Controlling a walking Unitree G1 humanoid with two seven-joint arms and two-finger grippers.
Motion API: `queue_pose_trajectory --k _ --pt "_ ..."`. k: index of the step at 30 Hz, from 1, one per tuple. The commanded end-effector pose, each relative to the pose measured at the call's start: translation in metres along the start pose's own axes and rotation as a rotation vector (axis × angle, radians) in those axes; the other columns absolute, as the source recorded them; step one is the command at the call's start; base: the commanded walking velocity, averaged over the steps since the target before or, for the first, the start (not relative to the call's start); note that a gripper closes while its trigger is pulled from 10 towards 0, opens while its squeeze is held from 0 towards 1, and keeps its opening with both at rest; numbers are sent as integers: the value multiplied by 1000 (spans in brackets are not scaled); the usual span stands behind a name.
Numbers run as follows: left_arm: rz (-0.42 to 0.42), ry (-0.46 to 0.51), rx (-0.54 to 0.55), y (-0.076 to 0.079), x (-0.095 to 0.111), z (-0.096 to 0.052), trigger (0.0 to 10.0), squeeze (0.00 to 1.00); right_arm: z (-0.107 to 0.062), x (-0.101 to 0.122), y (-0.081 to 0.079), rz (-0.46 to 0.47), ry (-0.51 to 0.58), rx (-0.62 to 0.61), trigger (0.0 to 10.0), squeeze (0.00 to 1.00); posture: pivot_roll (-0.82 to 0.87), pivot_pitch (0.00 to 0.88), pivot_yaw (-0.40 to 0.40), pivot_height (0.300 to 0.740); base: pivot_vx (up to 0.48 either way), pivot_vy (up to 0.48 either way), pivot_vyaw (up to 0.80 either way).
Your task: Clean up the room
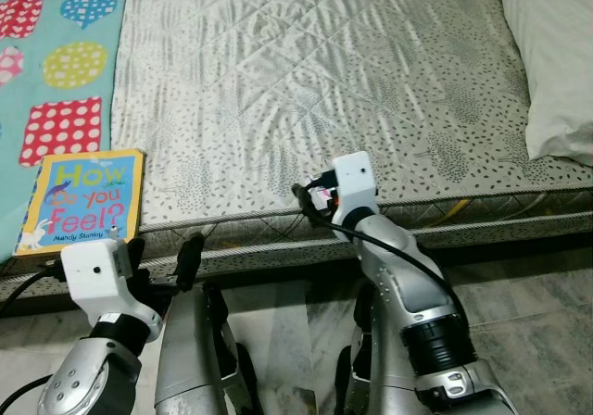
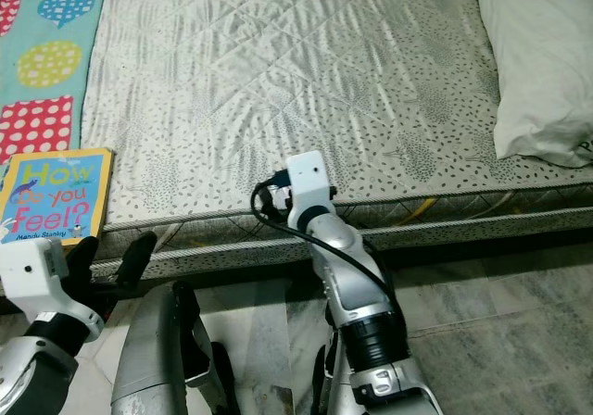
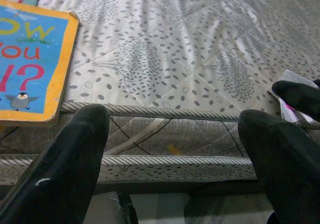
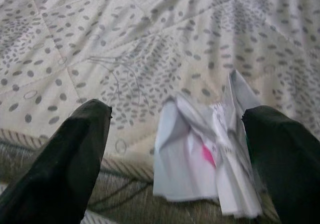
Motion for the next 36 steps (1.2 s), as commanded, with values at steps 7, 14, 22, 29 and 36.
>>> queue_pose_trajectory --k 7,14,22,29,36 --pt "-6 -3 24 1 -3 -6 10000 0 17 9 -7 -60 14 -63 10000 0 93 326 -50 531 0 0 0" --pt "-11 1 32 1 -4 -8 10000 0 28 6 2 -179 -13 -104 10000 0 91 326 -67 531 0 0 0" --pt "-17 5 39 2 -6 -8 10000 0 37 3 23 -256 -48 -132 9608 0 98 318 -79 531 0 0 0" --pt "-17 11 46 0 -5 -9 10000 0 37 -13 33 -194 -103 -117 0 0 90 321 -86 531 0 0 0" --pt "-17 12 51 -2 -5 -9 10000 0 32 -26 37 -117 -133 -95 0 0 85 327 -85 531 0 0 0"
Point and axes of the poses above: a point about 5 cm out from each wrist's last joint towards the gripper, its own z axis pointing out of the wrist towards the gripper, its own x axis along the axis of the wrist's last joint, y = z × x, the point moved 6 cm from there along z, pointing out of the wrist towards the gripper, and after that the axes turned 15 degrees about -z, right-handed, at the moved point
